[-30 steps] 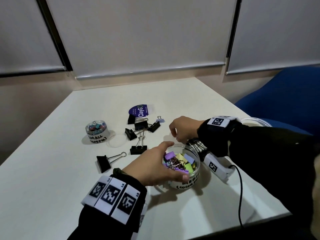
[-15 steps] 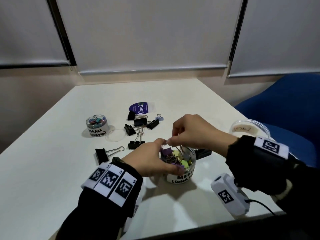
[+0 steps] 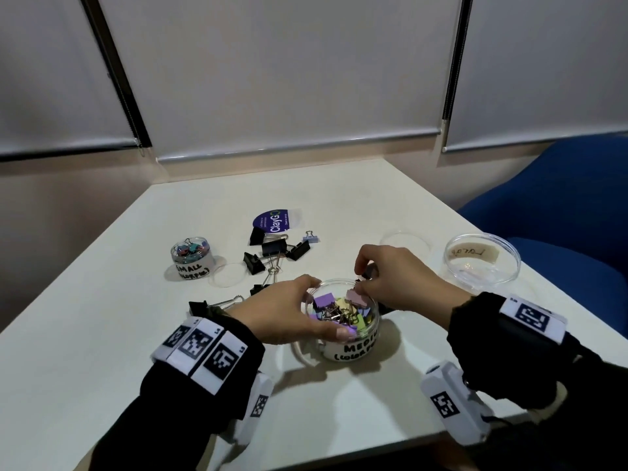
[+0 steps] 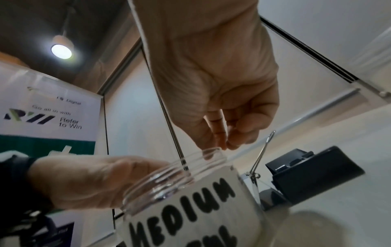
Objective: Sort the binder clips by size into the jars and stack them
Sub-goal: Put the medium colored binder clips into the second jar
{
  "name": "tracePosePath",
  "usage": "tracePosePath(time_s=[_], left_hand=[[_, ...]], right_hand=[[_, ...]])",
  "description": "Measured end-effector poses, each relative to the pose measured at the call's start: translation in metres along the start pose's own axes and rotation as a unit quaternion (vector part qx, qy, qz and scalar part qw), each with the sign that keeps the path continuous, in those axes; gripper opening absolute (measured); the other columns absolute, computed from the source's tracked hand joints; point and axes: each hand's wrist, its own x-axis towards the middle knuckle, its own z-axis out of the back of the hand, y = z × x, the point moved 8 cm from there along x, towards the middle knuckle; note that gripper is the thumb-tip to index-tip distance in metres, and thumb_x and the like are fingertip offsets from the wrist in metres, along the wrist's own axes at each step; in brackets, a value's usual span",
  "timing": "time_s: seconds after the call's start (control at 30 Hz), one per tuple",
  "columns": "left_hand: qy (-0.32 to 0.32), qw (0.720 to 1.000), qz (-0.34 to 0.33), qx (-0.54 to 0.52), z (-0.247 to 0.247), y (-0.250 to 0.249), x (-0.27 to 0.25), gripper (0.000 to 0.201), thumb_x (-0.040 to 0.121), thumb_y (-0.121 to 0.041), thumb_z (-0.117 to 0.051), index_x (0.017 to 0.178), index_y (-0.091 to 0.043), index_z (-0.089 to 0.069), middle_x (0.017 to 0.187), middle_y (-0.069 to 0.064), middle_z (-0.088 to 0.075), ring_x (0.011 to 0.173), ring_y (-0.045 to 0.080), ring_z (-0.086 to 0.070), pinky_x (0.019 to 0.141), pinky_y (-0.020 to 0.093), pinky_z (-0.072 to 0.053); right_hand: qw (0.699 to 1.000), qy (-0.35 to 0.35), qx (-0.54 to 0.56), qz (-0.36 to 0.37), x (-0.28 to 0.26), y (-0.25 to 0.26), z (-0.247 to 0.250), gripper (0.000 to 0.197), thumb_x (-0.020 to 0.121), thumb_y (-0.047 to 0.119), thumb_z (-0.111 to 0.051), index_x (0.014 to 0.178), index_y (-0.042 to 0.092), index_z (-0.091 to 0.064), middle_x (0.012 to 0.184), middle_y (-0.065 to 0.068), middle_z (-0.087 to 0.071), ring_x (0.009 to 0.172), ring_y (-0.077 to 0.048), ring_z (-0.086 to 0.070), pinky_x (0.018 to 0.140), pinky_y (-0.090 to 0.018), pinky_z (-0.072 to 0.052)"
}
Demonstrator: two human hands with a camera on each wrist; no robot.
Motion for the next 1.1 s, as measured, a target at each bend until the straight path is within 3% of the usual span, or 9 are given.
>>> tracePosePath(time_s=[0.13, 0.23, 0.37, 0.47, 0.53, 0.7, 0.83, 0.97, 1.1], left_hand=[[-0.035, 0.999, 0.018, 0.023, 0.034, 0.009, 0.016, 0.086, 0.074, -0.073, -0.051, 0.142, -0.023, -0.041, 0.131, -0.001, -0.059, 0.108, 0.013, -0.06, 0.095, 0.029, -0.046], [-0.082, 0.994, 0.022, 0.067, 0.057, 0.016, 0.04, 0.053, 0.091, -0.053, -0.053, 0.132, -0.018, -0.054, 0.126, 0.0, -0.061, 0.109, 0.014, -0.059, 0.09, 0.026, -0.043], [-0.115, 0.986, 0.021, 0.115, 0.067, 0.02, 0.073, 0.035, 0.091, -0.036, -0.059, 0.122, -0.02, -0.061, 0.122, -0.001, -0.063, 0.108, 0.016, -0.058, 0.089, 0.027, -0.045], [-0.135, 0.976, 0.024, 0.169, 0.074, 0.019, 0.097, 0.034, 0.091, -0.036, -0.056, 0.122, -0.022, -0.059, 0.119, 0.001, -0.063, 0.104, 0.018, -0.06, 0.09, 0.034, -0.049], [-0.137, 0.97, 0.034, 0.198, 0.074, 0.02, 0.113, 0.036, 0.091, -0.038, -0.053, 0.124, -0.024, -0.056, 0.122, 0.0, -0.06, 0.106, 0.019, -0.059, 0.09, 0.037, -0.049], [-0.107, 0.956, 0.047, 0.271, 0.065, 0.02, 0.152, 0.041, 0.095, -0.033, -0.044, 0.136, -0.03, -0.045, 0.134, 0.004, -0.052, 0.121, 0.026, -0.051, 0.095, 0.04, -0.045], [-0.066, 0.948, 0.054, 0.306, 0.057, 0.015, 0.169, 0.044, 0.098, -0.03, -0.039, 0.142, -0.03, -0.038, 0.135, 0.009, -0.051, 0.122, 0.029, -0.051, 0.094, 0.04, -0.041], [-0.048, 0.935, 0.043, 0.348, 0.048, 0.008, 0.182, 0.037, 0.101, -0.03, -0.036, 0.136, -0.029, -0.045, 0.13, 0.004, -0.057, 0.119, 0.027, -0.052, 0.086, 0.034, -0.036], [-0.052, 0.933, 0.029, 0.356, 0.049, 0.005, 0.191, 0.029, 0.096, -0.032, -0.047, 0.125, -0.035, -0.054, 0.126, -0.004, -0.058, 0.117, 0.023, -0.053, 0.088, 0.036, -0.037]], right_hand=[[0.997, 0.011, 0.077, -0.003, -0.003, -0.006, -0.007, 0.011, 0.083, 0.018, -0.065, 0.091, 0.025, -0.062, 0.081, 0.001, -0.059, 0.078, -0.023, -0.065, 0.07, -0.039, -0.059], [0.997, 0.01, 0.074, 0.004, -0.007, -0.008, -0.013, 0.018, 0.086, 0.019, -0.06, 0.097, 0.031, -0.067, 0.082, 0.001, -0.065, 0.079, -0.019, -0.063, 0.072, -0.031, -0.052], [0.999, 0.006, 0.032, 0.012, -0.011, -0.006, -0.015, 0.029, 0.093, 0.025, -0.055, 0.118, 0.036, -0.066, 0.103, 0.005, -0.067, 0.089, -0.012, -0.058, 0.077, -0.024, -0.045], [1.0, 0.001, -0.005, 0.022, -0.012, -0.002, -0.012, 0.032, 0.094, 0.029, -0.054, 0.124, 0.037, -0.062, 0.122, 0.008, -0.064, 0.109, -0.014, -0.059, 0.086, -0.026, -0.047], [1.0, -0.007, -0.009, 0.016, -0.009, -0.004, -0.009, 0.035, 0.091, 0.032, -0.057, 0.126, 0.034, -0.061, 0.126, 0.007, -0.063, 0.115, -0.017, -0.058, 0.091, -0.029, -0.048], [1.0, -0.01, -0.008, 0.003, -0.002, -0.008, -0.005, 0.032, 0.09, 0.034, -0.059, 0.122, 0.031, -0.061, 0.117, 0.0, -0.065, 0.108, -0.021, -0.059, 0.087, -0.033, -0.05], [0.999, 0.0, -0.041, 0.014, 0.002, -0.006, -0.004, 0.031, 0.09, 0.032, -0.061, 0.12, 0.028, -0.06, 0.116, -0.003, -0.065, 0.109, -0.024, -0.058, 0.083, -0.031, -0.048], [0.997, 0.008, -0.07, 0.026, 0.0, -0.001, -0.007, 0.03, 0.092, 0.03, -0.057, 0.122, 0.025, -0.056, 0.115, -0.007, -0.064, 0.108, -0.028, -0.057, 0.079, -0.031, -0.046], [0.996, 0.013, -0.082, 0.025, 0.0, 0.001, -0.007, 0.026, 0.093, 0.027, -0.055, 0.119, 0.024, -0.056, 0.111, -0.009, -0.064, 0.103, -0.031, -0.058, 0.078, -0.035, -0.048]])
